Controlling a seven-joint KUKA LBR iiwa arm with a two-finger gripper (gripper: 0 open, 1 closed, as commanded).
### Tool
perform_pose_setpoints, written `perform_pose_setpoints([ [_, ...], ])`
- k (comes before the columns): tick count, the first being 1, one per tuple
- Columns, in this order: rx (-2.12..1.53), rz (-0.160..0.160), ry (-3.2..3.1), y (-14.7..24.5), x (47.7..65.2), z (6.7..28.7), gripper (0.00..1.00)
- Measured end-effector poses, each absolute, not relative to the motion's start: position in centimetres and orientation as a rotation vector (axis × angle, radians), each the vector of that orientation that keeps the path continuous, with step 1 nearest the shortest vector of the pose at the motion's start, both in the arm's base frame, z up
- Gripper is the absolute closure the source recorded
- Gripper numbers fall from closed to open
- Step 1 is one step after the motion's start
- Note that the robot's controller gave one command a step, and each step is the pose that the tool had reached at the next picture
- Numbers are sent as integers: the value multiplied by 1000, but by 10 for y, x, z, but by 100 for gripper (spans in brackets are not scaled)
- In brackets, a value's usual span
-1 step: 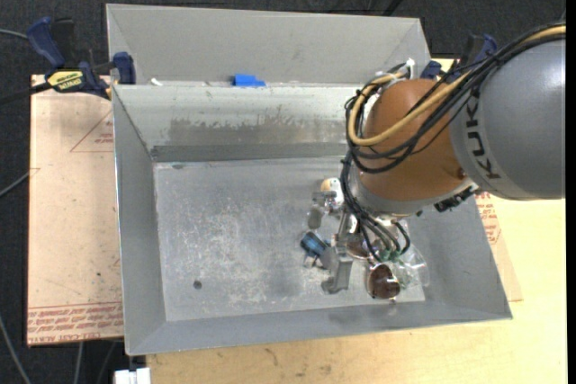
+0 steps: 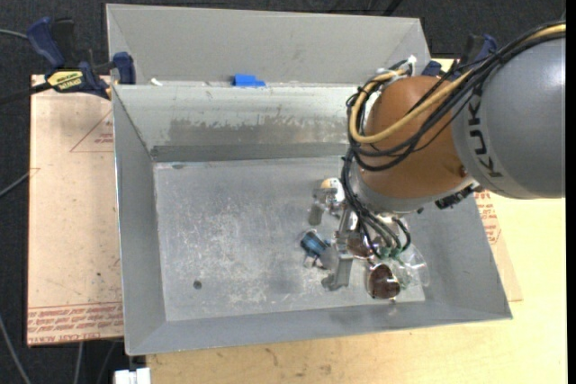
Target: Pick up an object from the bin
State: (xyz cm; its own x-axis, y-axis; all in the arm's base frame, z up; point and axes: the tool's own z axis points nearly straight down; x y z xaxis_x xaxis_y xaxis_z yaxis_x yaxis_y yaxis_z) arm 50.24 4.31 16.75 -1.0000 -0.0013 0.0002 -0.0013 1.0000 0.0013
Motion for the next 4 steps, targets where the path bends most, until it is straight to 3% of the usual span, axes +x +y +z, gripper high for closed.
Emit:
perform_pose_setpoints([
  [1, 88, -4, -3143, 18, 516, 156, 0],
  [2, 185, -1, -3137, -31, 503, 135, 0],
  [3, 198, -1, -3135, -41, 502, 130, 0],
  [4, 845, -3, -3025, -71, 496, 69, 100],
])
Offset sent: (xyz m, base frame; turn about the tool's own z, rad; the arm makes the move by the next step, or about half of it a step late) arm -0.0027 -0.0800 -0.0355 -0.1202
